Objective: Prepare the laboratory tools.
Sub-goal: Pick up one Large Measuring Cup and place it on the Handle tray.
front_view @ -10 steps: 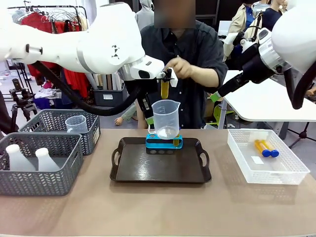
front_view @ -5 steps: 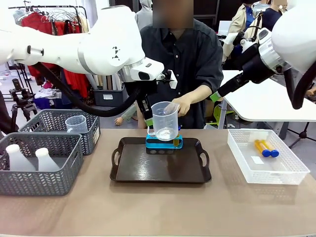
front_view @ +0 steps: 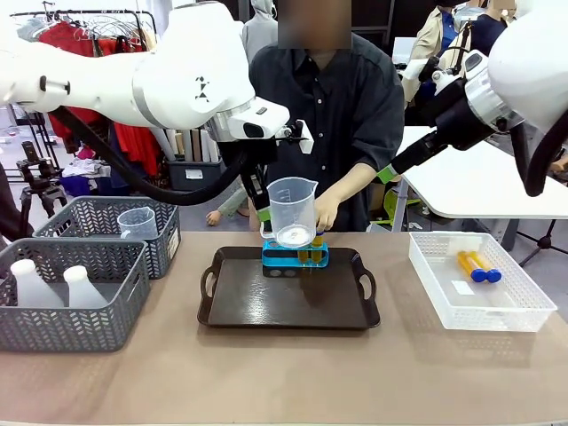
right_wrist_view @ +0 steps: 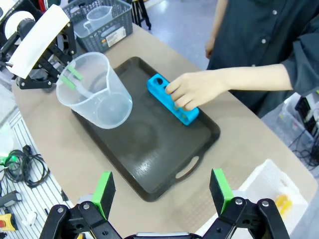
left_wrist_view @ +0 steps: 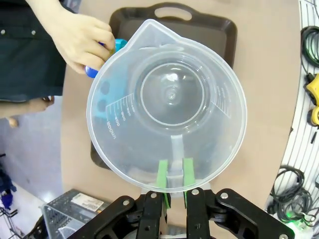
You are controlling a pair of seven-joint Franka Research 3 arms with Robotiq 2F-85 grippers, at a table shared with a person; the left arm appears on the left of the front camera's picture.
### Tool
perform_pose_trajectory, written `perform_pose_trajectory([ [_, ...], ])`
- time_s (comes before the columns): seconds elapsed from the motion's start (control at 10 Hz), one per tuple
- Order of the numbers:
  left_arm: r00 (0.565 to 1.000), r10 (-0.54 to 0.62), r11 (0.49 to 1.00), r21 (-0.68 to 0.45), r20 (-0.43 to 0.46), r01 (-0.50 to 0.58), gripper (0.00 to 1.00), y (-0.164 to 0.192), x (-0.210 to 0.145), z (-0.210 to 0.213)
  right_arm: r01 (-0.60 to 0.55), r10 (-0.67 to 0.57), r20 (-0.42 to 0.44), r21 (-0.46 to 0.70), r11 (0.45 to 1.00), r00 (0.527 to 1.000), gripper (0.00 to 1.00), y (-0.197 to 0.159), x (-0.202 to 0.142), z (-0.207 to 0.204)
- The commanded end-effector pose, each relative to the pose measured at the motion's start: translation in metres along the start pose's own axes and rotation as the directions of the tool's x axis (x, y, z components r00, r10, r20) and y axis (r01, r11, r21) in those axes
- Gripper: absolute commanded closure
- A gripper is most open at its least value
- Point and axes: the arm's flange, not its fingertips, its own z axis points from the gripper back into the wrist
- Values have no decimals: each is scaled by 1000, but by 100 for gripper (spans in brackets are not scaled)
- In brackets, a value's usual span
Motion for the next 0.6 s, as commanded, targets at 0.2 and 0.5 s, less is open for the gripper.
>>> perform_pose_trajectory([
  [0.2,1000,-2,1000,-8,-2,2,100,-1,1,-5,7,-8,8,10,1000,1000,0,0,1,0],
  [0.5,1000,-2,1000,-12,-6,2,100,-1,1,-8,7,-8,8,10,1000,1000,0,0,1,0],
])
